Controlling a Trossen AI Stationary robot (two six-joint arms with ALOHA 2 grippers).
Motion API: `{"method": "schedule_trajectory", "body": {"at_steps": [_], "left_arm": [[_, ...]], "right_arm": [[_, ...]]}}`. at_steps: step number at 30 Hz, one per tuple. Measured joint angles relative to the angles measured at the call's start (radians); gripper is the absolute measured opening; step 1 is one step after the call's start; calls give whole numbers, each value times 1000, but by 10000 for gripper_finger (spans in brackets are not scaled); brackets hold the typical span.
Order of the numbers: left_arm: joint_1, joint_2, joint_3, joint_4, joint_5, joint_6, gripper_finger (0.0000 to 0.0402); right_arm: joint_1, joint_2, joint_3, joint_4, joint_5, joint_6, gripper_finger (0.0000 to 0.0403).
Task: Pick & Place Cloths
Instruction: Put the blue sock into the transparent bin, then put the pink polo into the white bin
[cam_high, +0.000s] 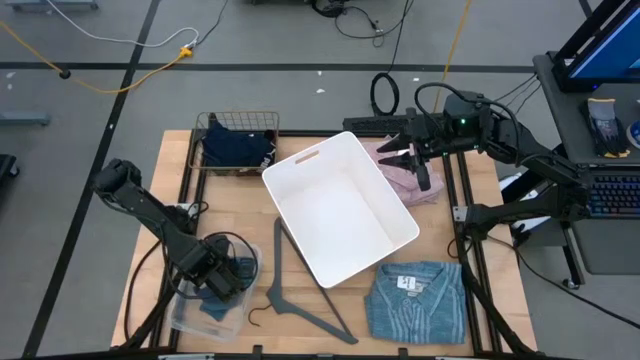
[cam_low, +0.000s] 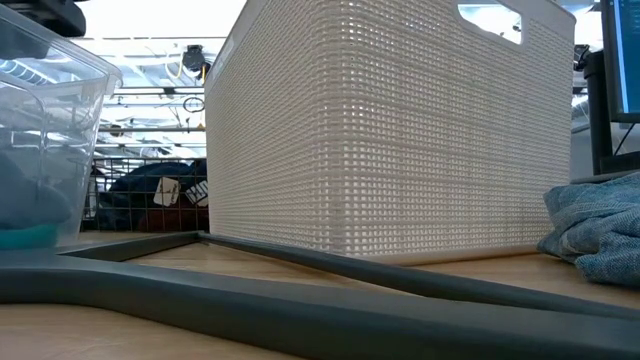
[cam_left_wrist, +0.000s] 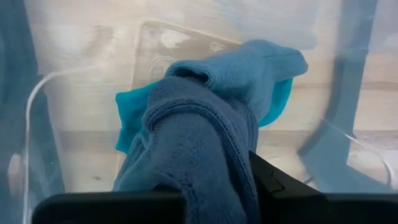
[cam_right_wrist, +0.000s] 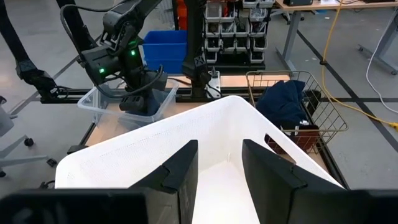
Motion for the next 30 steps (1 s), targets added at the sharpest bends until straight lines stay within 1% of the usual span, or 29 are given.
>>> {"method": "schedule_trajectory", "body": {"at_steps": [6, 9, 12, 15, 18, 21, 25, 28, 30], "left_arm": [[0, 0, 0, 8, 0, 1, 91], [0, 0, 0, 11, 0, 9, 120], [0, -8, 0, 20, 0, 55, 153], [0, -42, 9, 18, 1, 80, 181], [0, -103, 27, 14, 6, 75, 199], [0, -164, 42, 14, -7, 72, 203], [0, -230, 66, 13, -28, 57, 189], [-1, -262, 95, 11, -124, 97, 170], [-1, -275, 126, 12, -244, 158, 157]], "right_arm": [[0, 0, 0, 0, 0, 0, 116], [0, 0, 0, 0, 0, 0, 116], [0, 0, 0, -1, 0, 0, 116], [0, 0, 0, 0, 0, 0, 116], [0, 0, 0, -1, 0, 0, 116], [0, 0, 0, -1, -3, 0, 116], [0, 0, 0, -5, -4, 0, 116], [0, 0, 0, -24, -3, 0, 116], [-1, 0, 0, -38, -3, 0, 116]]}}
